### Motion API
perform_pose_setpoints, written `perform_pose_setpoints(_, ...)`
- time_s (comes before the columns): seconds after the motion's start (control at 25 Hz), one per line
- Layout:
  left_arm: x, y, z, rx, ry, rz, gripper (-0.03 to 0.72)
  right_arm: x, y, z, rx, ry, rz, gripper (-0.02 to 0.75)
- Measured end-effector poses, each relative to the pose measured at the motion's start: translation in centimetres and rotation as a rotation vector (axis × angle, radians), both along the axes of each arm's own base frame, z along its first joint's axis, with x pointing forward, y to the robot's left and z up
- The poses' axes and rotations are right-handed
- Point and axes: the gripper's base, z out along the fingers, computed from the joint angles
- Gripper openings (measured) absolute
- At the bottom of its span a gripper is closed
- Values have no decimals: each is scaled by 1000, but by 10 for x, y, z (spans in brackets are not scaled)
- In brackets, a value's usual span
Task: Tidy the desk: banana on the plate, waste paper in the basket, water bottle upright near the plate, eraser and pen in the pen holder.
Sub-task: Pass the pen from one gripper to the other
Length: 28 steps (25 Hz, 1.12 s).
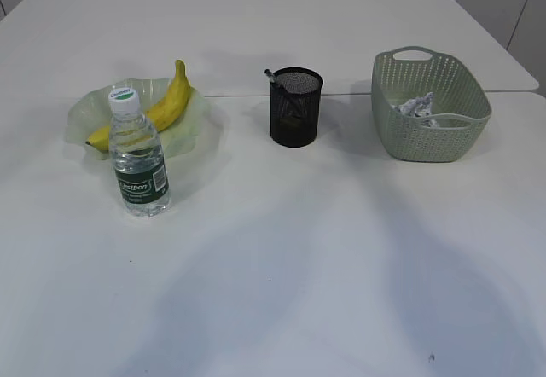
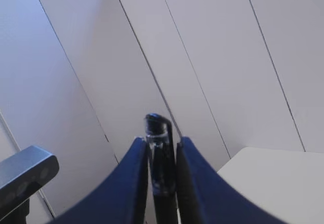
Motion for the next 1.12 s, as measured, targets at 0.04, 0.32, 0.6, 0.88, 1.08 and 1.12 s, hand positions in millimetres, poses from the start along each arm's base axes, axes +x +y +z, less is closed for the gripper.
perform_pose_setpoints(0.04, 0, 0, 0, -1, 0, 0, 44, 0, 0, 0, -3, -3, -1, 127)
perform_pose_setpoints(0.32, 0, 0, 0, -4, 2, -1, 44, 1, -1, 0, -14, -14, -16, 97)
perform_pose_setpoints(0.6, 0, 0, 0, -4, 2, -1, 44, 1, -1, 0, -19, -20, -22, 78)
perform_pose_setpoints(0.88, 0, 0, 0, -4, 2, -1, 47, 1, -1, 0, -25, -26, -28, 77)
perform_pose_setpoints(1.08, 0, 0, 1, -9, 2, -6, 52, 1, -1, 0, -26, -27, -29, 77)
perform_pose_setpoints(1.12, -1, -1, 1, -11, 1, -8, 52, 1, -1, 0, -26, -27, -29, 77)
